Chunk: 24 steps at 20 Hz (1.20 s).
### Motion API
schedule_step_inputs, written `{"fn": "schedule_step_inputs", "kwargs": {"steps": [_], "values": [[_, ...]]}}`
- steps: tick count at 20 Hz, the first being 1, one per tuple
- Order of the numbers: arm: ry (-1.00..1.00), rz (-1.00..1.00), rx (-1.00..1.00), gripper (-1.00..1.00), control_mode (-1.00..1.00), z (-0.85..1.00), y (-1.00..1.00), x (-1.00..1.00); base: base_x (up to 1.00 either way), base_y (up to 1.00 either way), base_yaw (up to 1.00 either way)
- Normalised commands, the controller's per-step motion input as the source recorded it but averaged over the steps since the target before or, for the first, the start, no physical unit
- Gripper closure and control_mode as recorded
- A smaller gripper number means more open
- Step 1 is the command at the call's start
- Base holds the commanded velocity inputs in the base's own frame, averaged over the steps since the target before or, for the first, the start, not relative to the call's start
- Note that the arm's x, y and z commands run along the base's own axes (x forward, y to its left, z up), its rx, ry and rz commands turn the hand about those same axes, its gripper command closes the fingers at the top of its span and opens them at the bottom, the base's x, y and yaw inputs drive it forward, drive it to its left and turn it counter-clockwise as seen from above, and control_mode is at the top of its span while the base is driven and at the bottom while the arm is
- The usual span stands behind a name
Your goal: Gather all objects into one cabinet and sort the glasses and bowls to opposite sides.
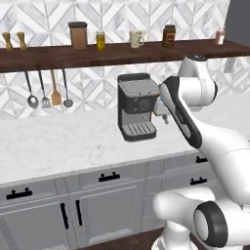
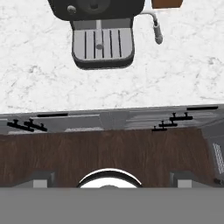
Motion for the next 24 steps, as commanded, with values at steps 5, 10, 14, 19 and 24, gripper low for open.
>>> {"fn": "schedule_step_inputs", "kwargs": {"steps": [5,10,14,19,24], "values": [[0.0,0.0,0.0,-1.0,1.0,0.0,0.0,0.0,1.0,0.0,0.02],[0.0,0.0,0.0,-1.0,1.0,0.0,0.0,0.0,0.91,0.0,0.0],[0.0,0.0,0.0,-1.0,1.0,0.0,0.0,0.0,0.05,0.0,0.0],[0.0,0.0,0.0,-1.0,1.0,0.0,0.0,0.0,0.0,0.0,0.0],[0.0,0.0,0.0,-1.0,1.0,0.0,0.0,0.0,0.04,0.0,0.0]]}}
